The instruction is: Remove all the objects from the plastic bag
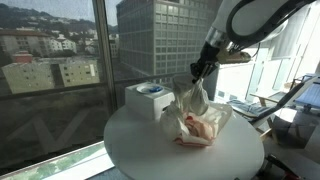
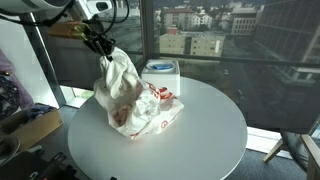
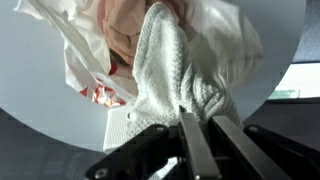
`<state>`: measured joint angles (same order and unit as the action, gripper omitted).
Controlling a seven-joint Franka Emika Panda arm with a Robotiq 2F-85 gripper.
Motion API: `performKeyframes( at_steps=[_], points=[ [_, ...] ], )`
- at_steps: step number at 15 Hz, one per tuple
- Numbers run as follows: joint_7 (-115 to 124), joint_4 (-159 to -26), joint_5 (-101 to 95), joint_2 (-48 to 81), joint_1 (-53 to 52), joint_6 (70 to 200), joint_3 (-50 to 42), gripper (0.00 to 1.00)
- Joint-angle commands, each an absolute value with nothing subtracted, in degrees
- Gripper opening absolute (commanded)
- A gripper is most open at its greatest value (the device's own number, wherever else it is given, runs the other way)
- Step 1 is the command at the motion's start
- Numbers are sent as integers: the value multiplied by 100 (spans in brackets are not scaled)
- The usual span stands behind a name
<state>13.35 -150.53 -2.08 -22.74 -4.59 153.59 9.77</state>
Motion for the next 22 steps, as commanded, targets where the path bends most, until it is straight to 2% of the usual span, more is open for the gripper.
performKeyframes(
  at_steps=[1, 6, 11, 17, 22],
  points=[
    [1699, -15210, -164, -3667, -188, 14967, 918, 6],
    [1571, -15233, -117, -4810, 548, 14613, 214, 7],
    [1674, -15394, -185, -4728, 1675, 15271, -429, 6],
    [1557, -15367, -256, -2796, 2510, 16113, -755, 7],
    [1299, -14782, -112, -1065, 2362, 15940, -1059, 6]
  ],
)
